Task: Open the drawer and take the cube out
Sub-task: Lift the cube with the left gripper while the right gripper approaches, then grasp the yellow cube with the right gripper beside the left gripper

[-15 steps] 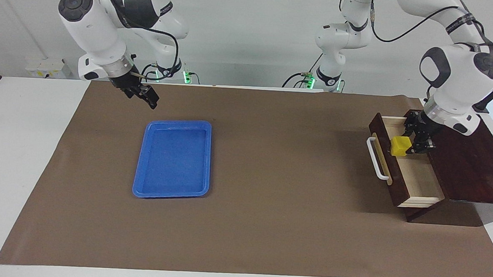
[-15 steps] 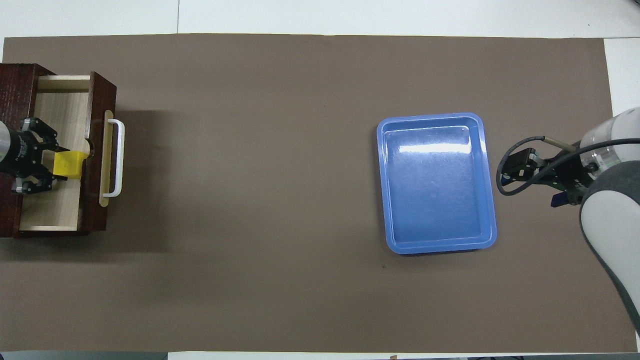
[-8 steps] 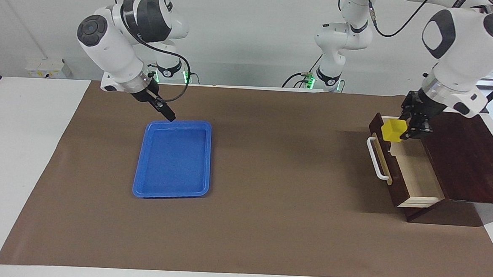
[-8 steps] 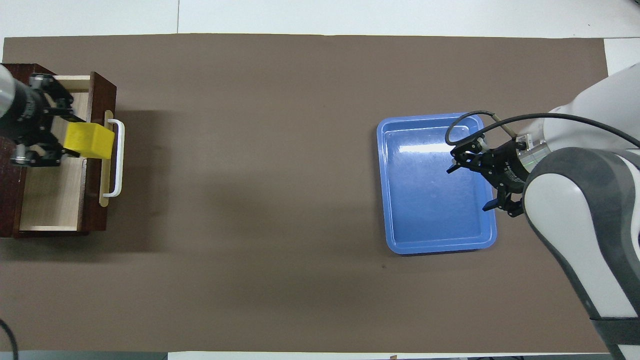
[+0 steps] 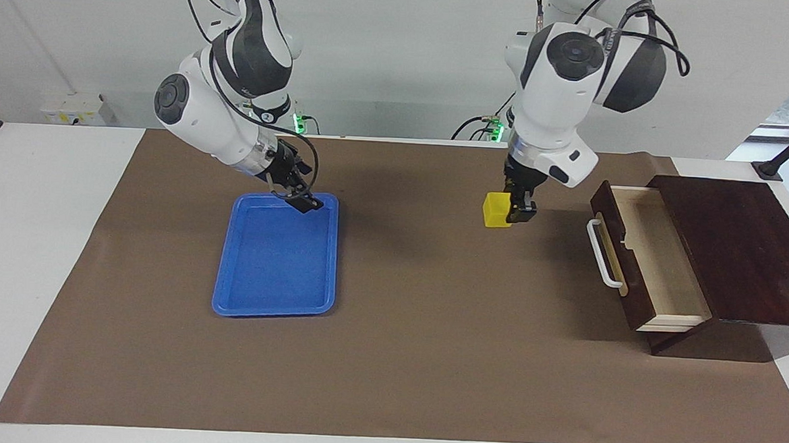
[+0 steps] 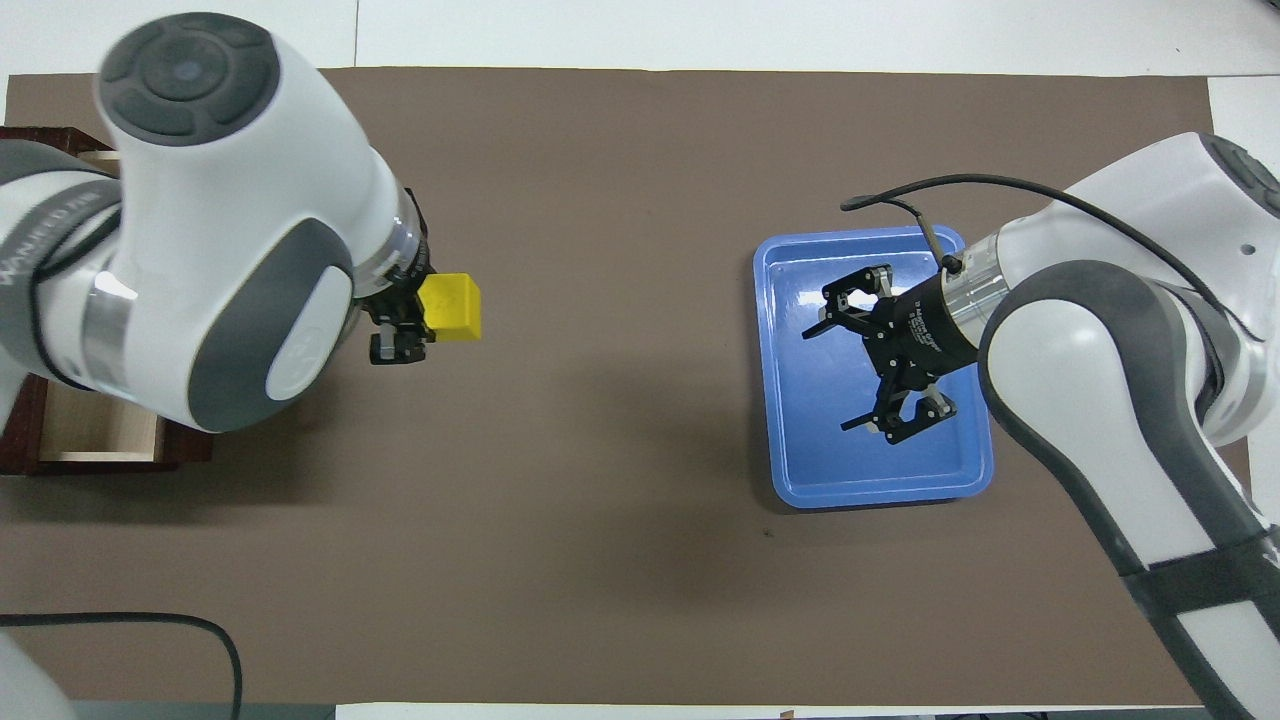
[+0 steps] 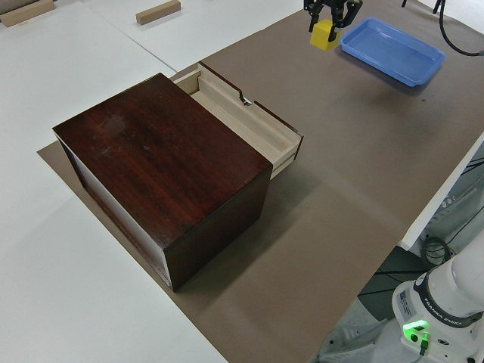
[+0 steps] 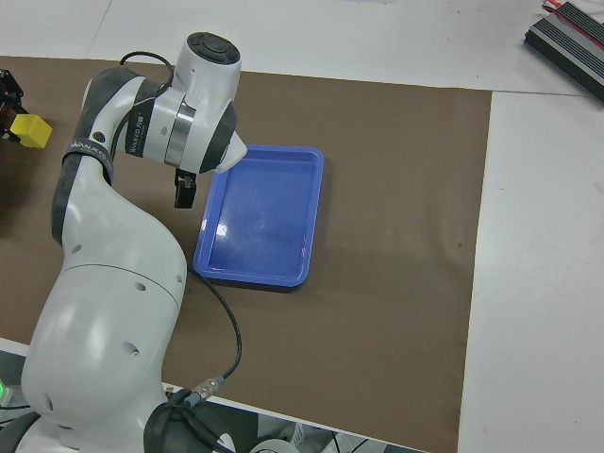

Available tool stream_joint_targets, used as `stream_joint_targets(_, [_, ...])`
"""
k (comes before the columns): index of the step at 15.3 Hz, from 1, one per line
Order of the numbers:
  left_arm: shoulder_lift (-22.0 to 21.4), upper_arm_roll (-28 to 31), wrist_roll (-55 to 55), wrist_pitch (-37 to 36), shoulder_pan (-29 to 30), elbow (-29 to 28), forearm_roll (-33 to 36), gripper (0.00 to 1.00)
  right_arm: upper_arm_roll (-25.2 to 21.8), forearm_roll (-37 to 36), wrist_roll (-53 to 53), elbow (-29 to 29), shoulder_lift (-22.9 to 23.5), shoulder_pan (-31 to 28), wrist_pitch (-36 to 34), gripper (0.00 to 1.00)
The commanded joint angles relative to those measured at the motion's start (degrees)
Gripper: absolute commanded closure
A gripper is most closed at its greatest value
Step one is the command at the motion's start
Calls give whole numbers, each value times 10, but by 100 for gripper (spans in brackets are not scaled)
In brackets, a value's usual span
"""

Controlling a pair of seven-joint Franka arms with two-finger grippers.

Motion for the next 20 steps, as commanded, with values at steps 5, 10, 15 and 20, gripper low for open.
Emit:
stream_joint_targets(5, [24, 11, -101, 20, -45, 22, -30, 100, -2, 148, 30, -48, 17, 55, 111, 0])
stream_joint_targets(10, [24, 11, -122, 30, -53, 14, -31, 100, -2, 185, 31, -6, 78, 116, 149, 0])
stream_joint_targets(15, [23, 12, -126, 23, -62, 14, -31, 100, -3, 179, 57, 77, 128, 152, 167, 0])
stream_joint_targets(20, [24, 12, -128, 23, -62, 13, -30, 100, -2, 176, 94, 117, 141, 154, 161, 0])
